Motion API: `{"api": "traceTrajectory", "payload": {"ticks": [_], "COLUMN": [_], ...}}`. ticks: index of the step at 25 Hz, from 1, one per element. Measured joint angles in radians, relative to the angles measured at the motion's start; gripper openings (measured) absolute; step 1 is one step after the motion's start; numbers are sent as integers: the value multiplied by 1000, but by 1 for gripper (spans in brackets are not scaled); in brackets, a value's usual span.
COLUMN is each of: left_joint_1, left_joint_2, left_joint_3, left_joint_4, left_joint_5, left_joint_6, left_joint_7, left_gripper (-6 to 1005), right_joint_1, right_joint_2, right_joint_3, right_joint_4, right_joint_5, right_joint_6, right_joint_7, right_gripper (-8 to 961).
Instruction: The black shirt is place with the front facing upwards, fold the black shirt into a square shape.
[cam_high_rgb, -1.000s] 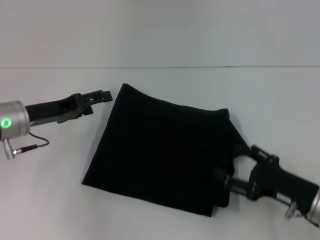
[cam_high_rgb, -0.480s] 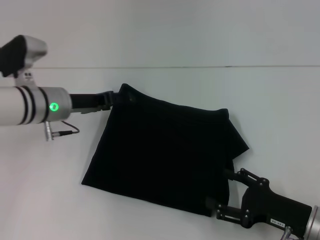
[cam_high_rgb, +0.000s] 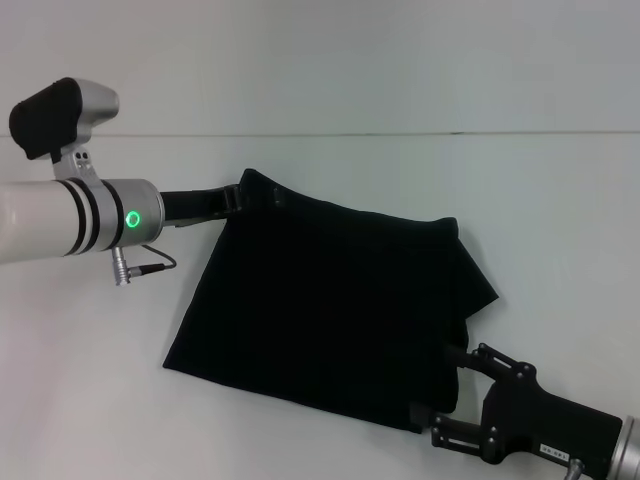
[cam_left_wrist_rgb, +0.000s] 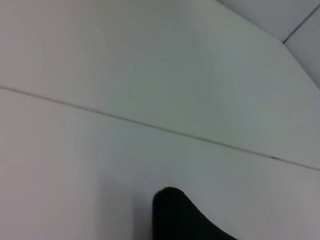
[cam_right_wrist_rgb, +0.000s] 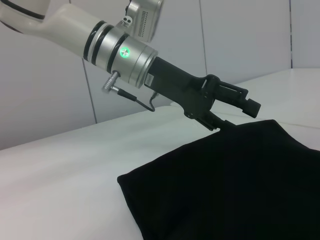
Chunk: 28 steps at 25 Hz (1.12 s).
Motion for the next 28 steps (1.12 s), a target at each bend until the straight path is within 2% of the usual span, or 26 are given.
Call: {"api": "traceTrajectory", "payload": {"ticks": [7, 14, 25, 28], "left_joint_1": [8, 5, 14, 19], "left_joint_2": [-4, -30, -33, -35], "left_joint_3": [-8, 3, 36, 34], "left_joint_4": [-2, -5, -2, 2], "left_joint_5": [-6, 1, 3, -2], "left_joint_6": [-39, -54, -44, -45], "left_joint_7": [1, 28, 38, 38], "left_gripper": [946, 938, 926, 748], "right_joint_1": [1, 1, -1, -1], "right_joint_2": [1, 1, 0, 0], "right_joint_3": [0, 0, 1, 2], "right_joint_4": [0, 0, 0, 0], "right_joint_5": [0, 0, 0, 0], "right_joint_6": [-1, -8, -25, -26], "right_joint_7": [1, 2, 4, 4], "right_gripper": [926, 926, 926, 926]}}
